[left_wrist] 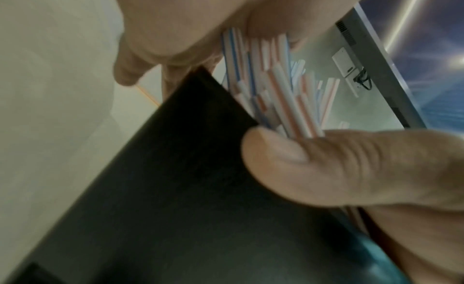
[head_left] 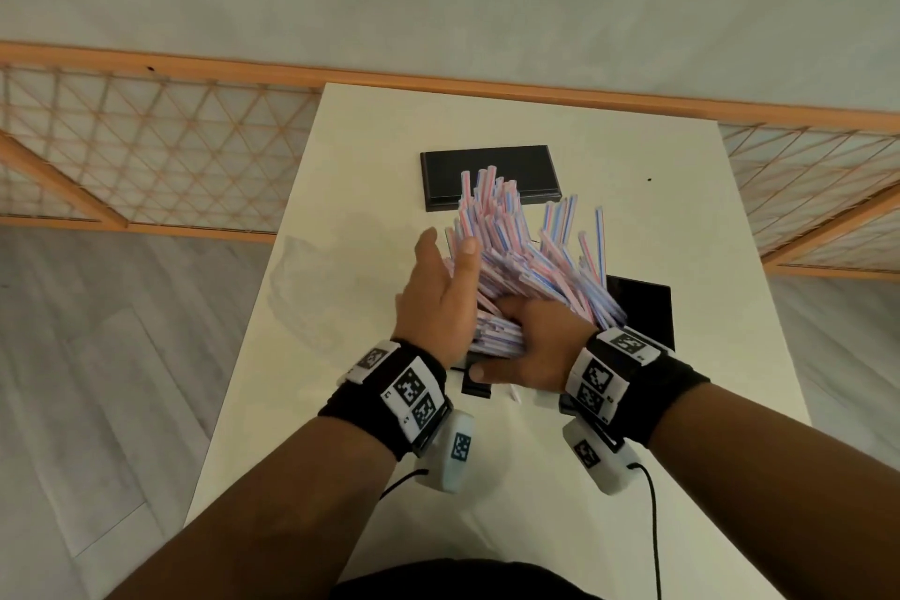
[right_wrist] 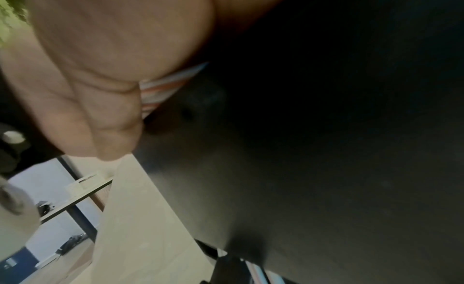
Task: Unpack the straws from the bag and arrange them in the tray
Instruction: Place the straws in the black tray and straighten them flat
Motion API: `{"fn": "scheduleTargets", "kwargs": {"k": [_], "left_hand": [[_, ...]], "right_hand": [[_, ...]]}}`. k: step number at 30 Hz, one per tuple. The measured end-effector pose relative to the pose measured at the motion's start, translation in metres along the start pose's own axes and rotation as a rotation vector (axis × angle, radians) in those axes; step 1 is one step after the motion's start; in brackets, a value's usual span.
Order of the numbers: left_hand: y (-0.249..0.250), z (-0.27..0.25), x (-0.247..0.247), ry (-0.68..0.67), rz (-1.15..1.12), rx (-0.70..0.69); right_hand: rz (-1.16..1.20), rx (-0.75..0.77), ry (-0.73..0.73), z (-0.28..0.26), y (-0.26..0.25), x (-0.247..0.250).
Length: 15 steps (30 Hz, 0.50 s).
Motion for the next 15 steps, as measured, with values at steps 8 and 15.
{"fn": "scheduleTargets", "kwargs": {"k": [8,15], "left_hand": [[0.004,-0.001,-0.013,-0.050,-0.131,-0.081],[-0.018,0.003,0.012,0.176,-0.343,0.093]], "right_hand": [[0.036,0.067,0.042,-0.014,0.000,-0.008],[-0.088,-0.085,-0.119,-0.022,0.016,-0.007]]}}
Point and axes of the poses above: each hand's wrist, its own z-axis towards the middle knuckle, its own x-axis out of the back of the hand, y = z × x, the point moved 6 cm from there along z, towards the middle knuckle, and after that the axes turned 11 degrees about -z, right-handed, at the moved point
